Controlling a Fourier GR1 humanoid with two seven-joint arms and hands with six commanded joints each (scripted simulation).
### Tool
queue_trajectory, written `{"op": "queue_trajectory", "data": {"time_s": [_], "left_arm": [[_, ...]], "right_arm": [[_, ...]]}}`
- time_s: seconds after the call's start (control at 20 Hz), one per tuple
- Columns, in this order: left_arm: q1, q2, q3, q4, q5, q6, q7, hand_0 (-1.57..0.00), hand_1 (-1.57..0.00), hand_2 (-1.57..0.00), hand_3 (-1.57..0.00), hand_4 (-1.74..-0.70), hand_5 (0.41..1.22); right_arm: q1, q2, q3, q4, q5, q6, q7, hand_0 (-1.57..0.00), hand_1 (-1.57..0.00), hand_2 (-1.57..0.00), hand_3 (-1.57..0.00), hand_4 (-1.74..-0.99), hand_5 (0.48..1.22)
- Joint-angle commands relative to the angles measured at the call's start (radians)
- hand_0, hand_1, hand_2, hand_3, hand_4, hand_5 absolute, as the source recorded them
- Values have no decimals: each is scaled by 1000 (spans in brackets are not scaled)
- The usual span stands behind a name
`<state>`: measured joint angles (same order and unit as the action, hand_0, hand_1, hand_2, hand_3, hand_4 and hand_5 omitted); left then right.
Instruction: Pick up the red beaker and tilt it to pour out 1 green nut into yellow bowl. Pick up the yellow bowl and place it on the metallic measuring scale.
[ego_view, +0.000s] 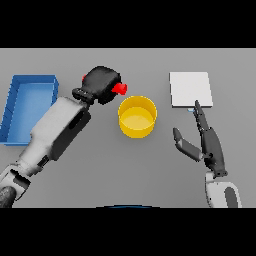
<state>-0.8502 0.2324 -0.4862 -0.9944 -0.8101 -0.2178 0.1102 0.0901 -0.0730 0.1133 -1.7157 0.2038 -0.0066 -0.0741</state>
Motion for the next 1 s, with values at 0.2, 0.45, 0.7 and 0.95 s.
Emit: {"op": "queue_trajectory", "data": {"time_s": [0.2,0.45,0.7,0.95], "left_arm": [[-122,23,-119,78,-139,-100,-53,-1571,-1571,-1571,-1349,-1717,1215],[-202,11,-215,132,-225,-146,-154,-1571,-1571,-1571,-1429,-1725,1219],[-270,7,-319,179,-327,-145,-228,-1571,-1571,-1571,-1525,-1733,1220],[-325,25,-429,183,-433,-145,-275,-1571,-1571,-1571,-1556,-1738,1221]], "right_arm": [[11,12,-16,-2,-46,12,8,1,1,1,1,-1197,659],[18,11,-16,-5,-32,1,-12,1,1,1,1,-1221,617],[26,27,-7,-2,-2,-29,-39,1,1,1,1,-1193,578],[12,31,-6,11,0,-30,-31,1,1,1,1,-1148,566]]}}
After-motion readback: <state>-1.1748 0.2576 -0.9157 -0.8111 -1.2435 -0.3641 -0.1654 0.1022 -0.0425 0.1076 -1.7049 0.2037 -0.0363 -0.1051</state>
